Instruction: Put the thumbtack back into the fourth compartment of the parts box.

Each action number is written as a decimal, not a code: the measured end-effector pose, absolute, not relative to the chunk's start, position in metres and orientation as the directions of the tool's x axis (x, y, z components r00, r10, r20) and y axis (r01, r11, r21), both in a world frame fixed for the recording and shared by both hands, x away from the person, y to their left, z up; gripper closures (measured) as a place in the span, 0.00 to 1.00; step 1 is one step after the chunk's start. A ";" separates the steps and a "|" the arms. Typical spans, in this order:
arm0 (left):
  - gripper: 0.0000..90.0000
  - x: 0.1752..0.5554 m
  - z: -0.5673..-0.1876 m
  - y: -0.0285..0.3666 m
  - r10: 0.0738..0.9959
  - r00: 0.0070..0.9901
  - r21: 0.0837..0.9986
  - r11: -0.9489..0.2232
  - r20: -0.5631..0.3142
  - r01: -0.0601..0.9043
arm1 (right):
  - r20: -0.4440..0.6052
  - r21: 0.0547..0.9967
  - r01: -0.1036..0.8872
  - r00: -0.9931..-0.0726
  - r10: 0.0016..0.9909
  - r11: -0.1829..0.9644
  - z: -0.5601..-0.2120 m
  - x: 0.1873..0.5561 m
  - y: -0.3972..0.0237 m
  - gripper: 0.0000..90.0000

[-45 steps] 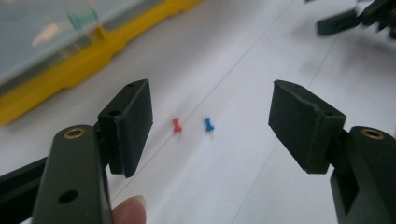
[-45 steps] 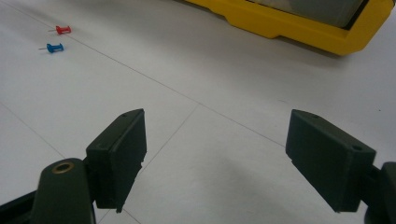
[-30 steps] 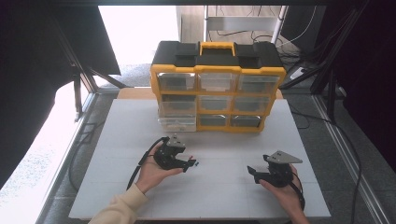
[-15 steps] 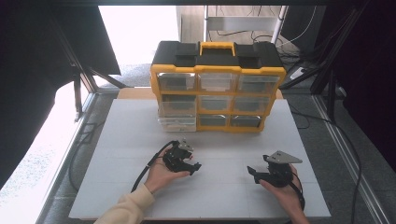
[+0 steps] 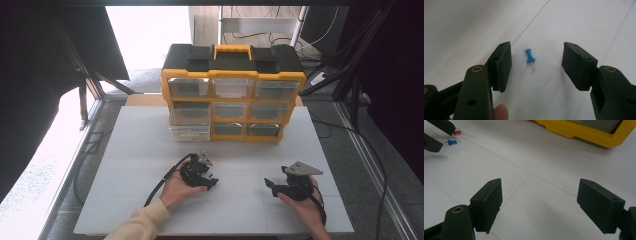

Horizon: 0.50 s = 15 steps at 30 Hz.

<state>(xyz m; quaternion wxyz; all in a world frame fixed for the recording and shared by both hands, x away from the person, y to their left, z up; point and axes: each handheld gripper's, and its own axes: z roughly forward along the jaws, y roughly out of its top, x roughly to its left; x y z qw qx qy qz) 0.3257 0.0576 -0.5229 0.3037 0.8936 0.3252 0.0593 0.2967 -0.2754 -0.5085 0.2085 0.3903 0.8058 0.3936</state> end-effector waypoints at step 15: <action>0.64 0.327 -0.525 0.054 0.620 0.783 0.572 -0.625 -0.050 0.531 | -0.037 0.794 0.465 -0.606 0.794 0.391 -0.509 0.297 -0.275 0.23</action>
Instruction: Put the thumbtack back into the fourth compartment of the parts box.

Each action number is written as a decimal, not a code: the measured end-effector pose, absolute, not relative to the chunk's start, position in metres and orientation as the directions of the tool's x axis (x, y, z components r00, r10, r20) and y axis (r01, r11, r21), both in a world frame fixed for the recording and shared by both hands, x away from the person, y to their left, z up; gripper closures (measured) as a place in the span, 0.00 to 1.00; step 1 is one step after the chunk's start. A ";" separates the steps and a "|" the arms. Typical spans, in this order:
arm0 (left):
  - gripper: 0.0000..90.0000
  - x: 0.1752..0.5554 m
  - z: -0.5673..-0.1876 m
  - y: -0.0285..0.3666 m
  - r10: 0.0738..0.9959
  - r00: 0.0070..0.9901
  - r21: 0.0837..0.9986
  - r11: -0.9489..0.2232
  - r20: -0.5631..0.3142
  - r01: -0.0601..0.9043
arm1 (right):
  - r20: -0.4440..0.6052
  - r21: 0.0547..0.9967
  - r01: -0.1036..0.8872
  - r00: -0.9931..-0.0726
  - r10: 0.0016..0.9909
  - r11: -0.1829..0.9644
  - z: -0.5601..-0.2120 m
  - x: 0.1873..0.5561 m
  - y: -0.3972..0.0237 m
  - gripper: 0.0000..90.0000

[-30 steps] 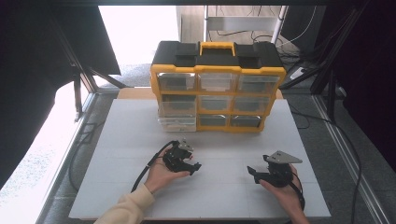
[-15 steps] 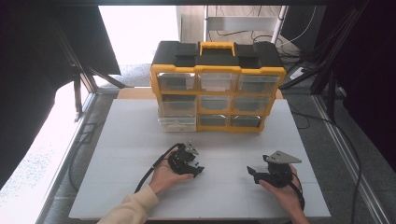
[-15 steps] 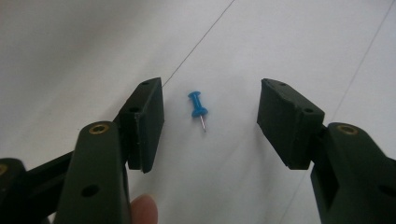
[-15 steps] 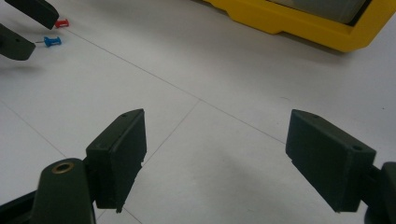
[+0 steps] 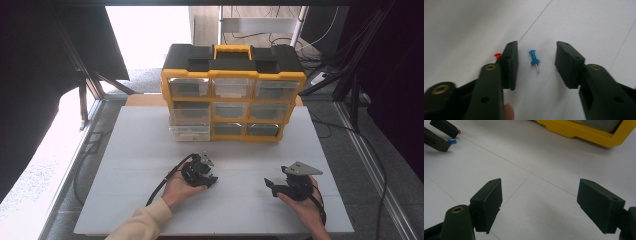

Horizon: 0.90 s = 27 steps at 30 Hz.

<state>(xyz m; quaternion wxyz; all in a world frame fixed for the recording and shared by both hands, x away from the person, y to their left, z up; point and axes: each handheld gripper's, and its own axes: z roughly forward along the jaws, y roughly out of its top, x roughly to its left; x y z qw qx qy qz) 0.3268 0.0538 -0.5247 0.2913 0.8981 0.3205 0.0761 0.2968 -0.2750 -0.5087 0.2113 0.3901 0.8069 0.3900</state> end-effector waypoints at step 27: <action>0.92 0.330 -0.525 0.058 0.619 0.784 0.587 -0.616 -0.053 0.526 | -0.039 0.790 0.467 -0.608 0.793 0.397 -0.510 0.297 -0.274 0.23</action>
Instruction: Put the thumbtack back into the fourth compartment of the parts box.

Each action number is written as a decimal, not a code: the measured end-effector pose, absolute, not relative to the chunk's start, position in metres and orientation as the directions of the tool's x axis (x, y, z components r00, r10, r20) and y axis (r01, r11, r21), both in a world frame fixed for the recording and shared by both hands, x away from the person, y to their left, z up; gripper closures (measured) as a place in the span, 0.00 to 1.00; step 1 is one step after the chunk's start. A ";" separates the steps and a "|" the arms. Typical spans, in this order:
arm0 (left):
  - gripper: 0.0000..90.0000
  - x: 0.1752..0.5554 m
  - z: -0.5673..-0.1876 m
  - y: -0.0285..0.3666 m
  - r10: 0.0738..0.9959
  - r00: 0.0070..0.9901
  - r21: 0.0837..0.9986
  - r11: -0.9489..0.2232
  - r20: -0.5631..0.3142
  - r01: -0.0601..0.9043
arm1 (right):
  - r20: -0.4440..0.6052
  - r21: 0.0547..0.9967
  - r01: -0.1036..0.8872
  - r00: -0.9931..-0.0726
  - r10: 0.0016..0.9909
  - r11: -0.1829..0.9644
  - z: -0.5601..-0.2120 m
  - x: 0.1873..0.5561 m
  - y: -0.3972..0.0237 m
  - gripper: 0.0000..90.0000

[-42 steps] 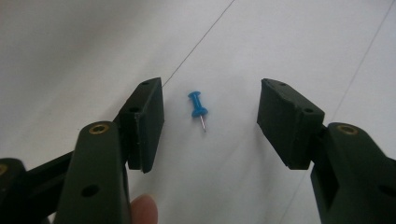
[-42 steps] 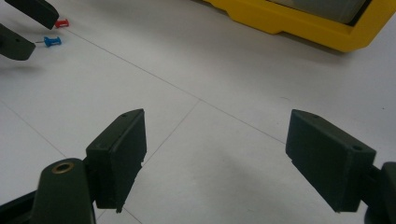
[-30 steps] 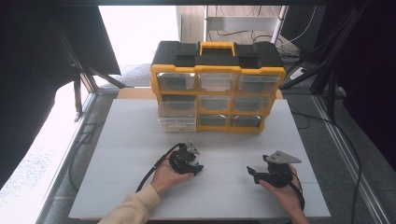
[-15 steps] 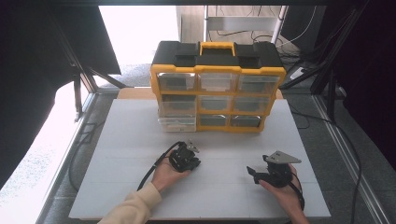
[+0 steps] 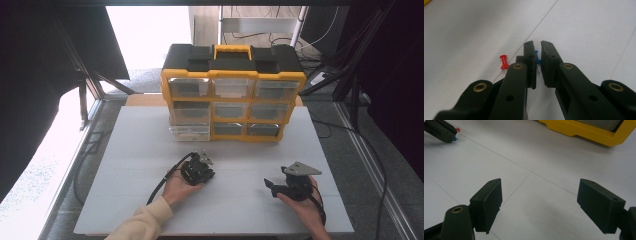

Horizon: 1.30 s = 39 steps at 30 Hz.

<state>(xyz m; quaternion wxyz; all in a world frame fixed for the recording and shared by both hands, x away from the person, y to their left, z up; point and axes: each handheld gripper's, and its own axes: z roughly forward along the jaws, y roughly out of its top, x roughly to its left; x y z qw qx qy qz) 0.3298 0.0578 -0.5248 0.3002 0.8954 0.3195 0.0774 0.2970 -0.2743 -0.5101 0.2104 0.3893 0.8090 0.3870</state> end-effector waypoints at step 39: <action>0.92 0.324 -0.510 0.069 0.599 0.794 0.648 -0.564 -0.105 0.512 | -0.042 0.783 0.473 -0.609 0.792 0.405 -0.512 0.297 -0.273 0.22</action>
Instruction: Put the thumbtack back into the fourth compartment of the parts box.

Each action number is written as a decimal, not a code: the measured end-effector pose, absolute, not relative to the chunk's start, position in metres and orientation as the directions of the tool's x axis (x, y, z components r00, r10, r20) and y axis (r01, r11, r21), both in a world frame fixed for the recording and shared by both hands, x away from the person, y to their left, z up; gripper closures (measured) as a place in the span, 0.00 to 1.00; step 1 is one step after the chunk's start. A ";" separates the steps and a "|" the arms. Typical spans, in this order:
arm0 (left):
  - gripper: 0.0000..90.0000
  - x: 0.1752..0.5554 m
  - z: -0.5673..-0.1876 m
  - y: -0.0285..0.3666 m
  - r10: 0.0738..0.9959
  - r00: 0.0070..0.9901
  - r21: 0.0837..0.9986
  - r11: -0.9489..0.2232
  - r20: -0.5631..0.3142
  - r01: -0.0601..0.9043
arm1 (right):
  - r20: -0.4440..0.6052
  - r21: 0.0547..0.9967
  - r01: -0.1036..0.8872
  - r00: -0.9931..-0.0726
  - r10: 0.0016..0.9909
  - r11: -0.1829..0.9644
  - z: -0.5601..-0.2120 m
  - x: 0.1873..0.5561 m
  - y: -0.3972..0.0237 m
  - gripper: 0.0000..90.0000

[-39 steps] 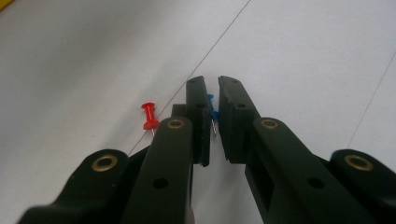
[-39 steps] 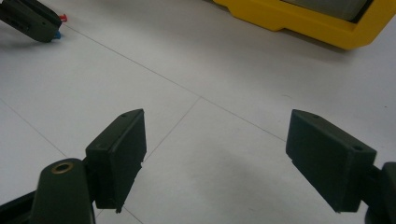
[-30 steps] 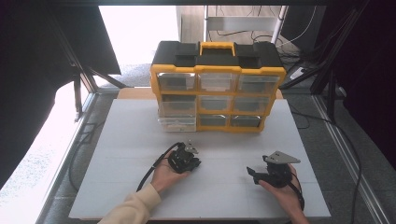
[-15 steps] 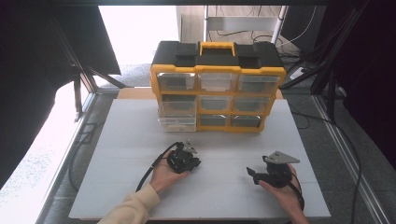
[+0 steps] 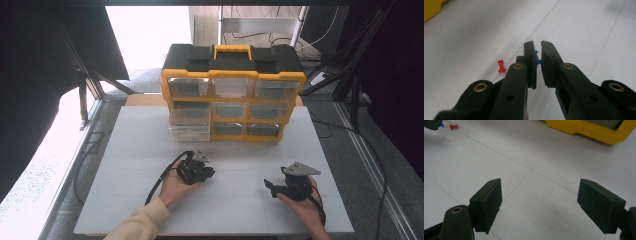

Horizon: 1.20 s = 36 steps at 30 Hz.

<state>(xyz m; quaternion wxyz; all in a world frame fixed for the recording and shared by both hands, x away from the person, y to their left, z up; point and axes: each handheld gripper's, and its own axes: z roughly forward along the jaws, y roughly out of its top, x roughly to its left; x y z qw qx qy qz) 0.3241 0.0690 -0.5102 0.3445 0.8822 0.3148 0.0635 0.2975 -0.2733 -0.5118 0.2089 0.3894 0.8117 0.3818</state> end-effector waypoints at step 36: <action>0.92 0.318 -0.498 0.069 0.592 0.797 0.679 -0.538 -0.118 0.500 | -0.058 0.774 0.474 -0.609 0.791 0.421 -0.514 0.298 -0.271 0.22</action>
